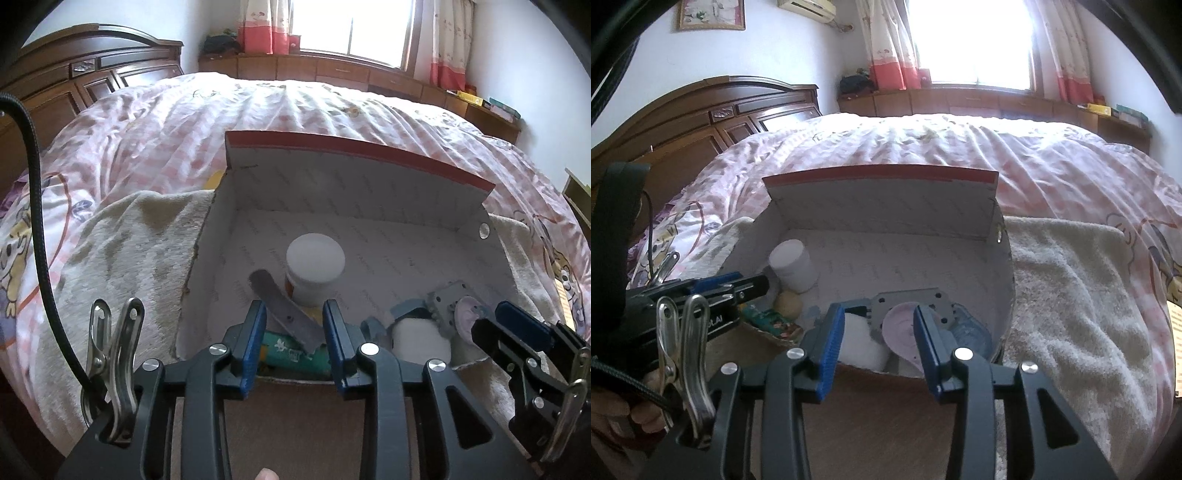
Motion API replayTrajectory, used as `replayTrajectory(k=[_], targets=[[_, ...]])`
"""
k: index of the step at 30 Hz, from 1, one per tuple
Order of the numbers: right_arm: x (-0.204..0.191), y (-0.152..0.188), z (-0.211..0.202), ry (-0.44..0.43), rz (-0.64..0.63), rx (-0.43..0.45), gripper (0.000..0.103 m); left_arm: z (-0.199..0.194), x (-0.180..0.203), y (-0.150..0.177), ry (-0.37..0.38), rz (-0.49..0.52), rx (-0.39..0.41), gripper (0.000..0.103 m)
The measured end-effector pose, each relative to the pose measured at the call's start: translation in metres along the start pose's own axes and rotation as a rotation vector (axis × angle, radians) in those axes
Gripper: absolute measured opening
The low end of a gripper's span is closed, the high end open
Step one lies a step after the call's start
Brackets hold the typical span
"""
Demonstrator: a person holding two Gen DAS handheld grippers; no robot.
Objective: Organize rigid objects
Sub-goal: 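Open the left gripper releasing the hook while right releases the pink disc into the box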
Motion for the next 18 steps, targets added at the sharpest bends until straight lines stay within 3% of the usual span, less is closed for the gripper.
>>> replayTrajectory(k=[12, 18], targets=[[-0.011, 0.014, -0.019, -0.003, -0.011, 0.004, 0.052, -0.025, -0.001, 0.016, 0.002, -0.001, 0.001, 0.033], [-0.012, 0.026, -0.028, 0.0, 0.003, -0.003, 0.053, -0.032, 0.0, 0.029, 0.0, 0.001, -0.012, 0.033]])
Point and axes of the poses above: each gripper's, at about its wrist camera, not at the fingertips, and z roughly the way its jaws point, x to its right, y to its underside, the point moved 5 cm from there along z, roughly the way its jaws point, and after that the axes turned 10 degrees about z, right-handed, at the moved point
